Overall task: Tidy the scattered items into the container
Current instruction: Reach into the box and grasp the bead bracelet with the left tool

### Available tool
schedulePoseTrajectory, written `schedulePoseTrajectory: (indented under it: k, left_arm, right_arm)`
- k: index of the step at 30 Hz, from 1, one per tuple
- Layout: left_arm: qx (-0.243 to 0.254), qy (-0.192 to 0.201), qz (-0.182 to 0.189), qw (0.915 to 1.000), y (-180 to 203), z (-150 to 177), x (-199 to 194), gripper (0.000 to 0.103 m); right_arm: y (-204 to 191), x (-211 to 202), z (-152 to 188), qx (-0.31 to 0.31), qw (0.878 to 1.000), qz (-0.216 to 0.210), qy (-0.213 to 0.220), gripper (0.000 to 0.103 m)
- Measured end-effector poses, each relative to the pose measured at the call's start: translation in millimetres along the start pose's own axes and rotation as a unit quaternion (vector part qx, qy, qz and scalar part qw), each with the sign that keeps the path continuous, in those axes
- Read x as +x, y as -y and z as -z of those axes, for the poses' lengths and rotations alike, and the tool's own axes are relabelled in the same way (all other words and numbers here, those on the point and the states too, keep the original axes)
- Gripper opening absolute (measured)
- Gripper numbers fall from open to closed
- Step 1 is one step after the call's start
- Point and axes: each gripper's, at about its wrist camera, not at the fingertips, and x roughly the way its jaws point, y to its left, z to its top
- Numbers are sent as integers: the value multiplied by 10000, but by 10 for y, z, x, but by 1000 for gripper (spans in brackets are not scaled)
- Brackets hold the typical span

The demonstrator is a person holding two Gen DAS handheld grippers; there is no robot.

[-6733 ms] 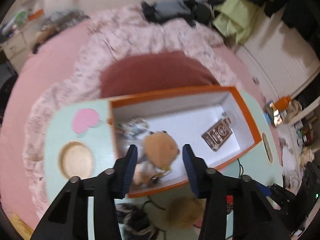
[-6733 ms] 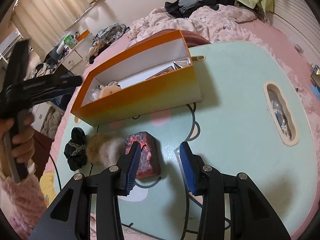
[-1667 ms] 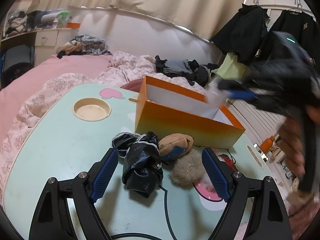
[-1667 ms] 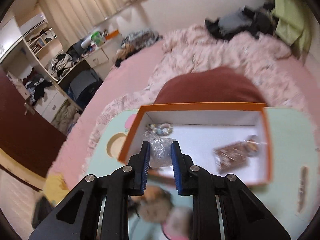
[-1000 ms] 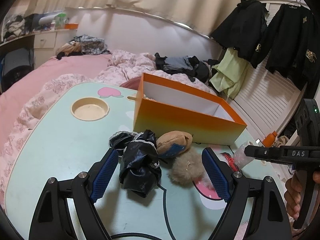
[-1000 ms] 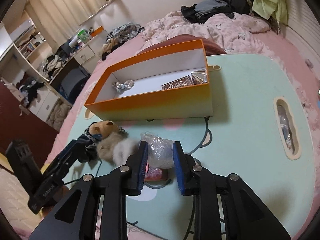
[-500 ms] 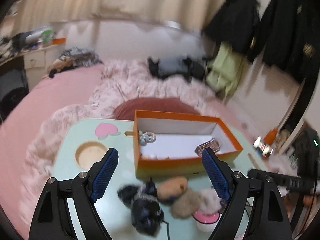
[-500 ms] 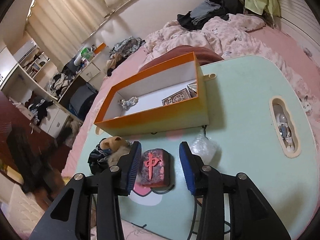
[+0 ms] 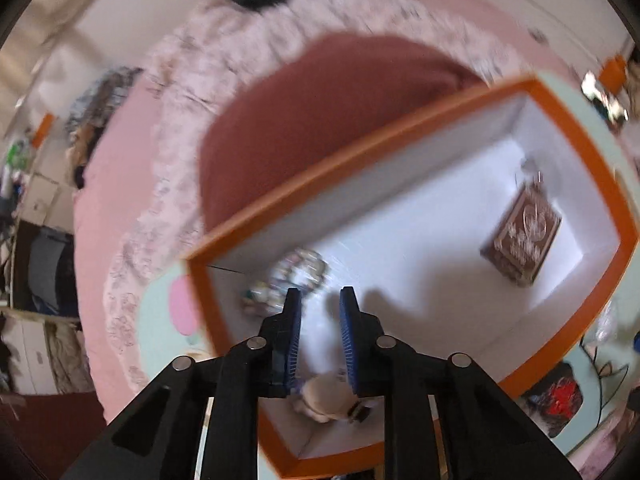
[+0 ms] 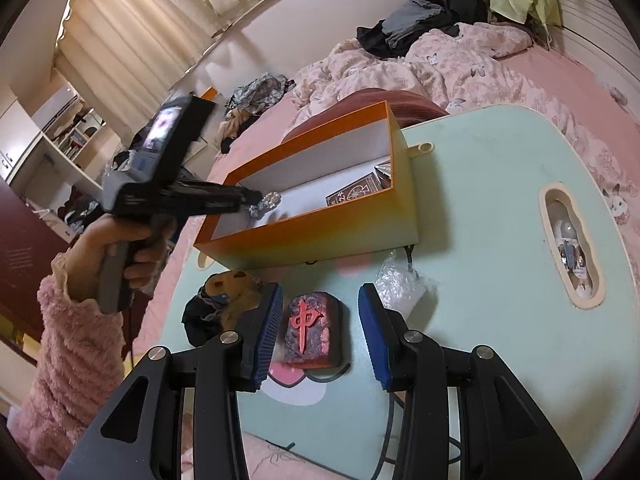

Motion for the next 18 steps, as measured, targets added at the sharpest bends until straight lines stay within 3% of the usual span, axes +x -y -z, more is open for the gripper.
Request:
schedulePoseTrajectory:
  k: [3,8,10,14,15,18]
  left_arm:
    - [26,249,-629,9977,37,19,55,29]
    - [-312,858,-705,9933,-101,60,-32,44]
    - [-436,1042,-604,9918,-171,85,-79,49]
    - [-500,622,-558,9952,-191,40,18,52]
    - [-526,452,-331,9970,-176,29,79,46]
    - [-499,549,247,9969,-153,42,39,48]
  right_arm:
    - [11,8,1,13,10000,-55,-13,41]
    - [24,10,12,38,10000,-85,-31,41]
    - [27,8,15,51,9999,-94,-34,41]
    - [28,13,7,93,9999,-140,-2,41]
    - [27,15,6,100,9998,-154,-5,41]
    - [25,21,14,102,9998,-179,-22,41]
